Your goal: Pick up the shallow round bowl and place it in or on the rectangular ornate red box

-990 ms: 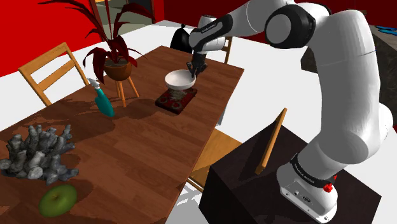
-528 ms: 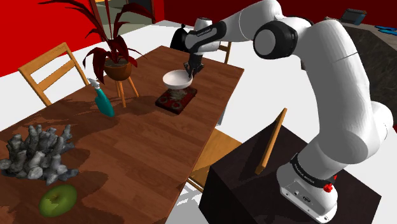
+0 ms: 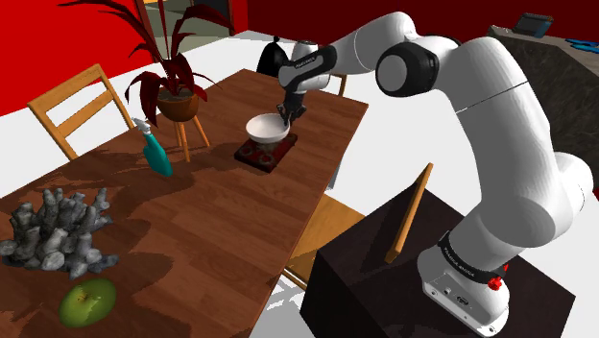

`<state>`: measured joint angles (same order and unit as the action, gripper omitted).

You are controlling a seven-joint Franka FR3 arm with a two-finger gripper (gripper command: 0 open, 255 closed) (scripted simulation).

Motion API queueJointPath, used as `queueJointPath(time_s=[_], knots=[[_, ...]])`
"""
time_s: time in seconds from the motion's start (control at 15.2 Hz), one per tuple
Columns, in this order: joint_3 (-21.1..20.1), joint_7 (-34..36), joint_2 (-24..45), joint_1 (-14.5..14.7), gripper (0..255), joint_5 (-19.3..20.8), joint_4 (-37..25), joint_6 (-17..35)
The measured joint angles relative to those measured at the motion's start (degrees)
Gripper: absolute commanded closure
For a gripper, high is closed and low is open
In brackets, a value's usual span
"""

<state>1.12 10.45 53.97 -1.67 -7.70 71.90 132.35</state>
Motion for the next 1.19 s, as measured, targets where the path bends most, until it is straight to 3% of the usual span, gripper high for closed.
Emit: queueJointPath(time_s=[0.86,0.92,1.19], knots=[[-0.18,-0.34,4.02,-0.13,255,-0.17,-1.47,2.62],[-0.18,-0.34,4.01,-0.13,0,-0.17,-1.45,2.62],[-0.20,-0.34,4.01,-0.12,0,-0.17,-1.45,2.62]])
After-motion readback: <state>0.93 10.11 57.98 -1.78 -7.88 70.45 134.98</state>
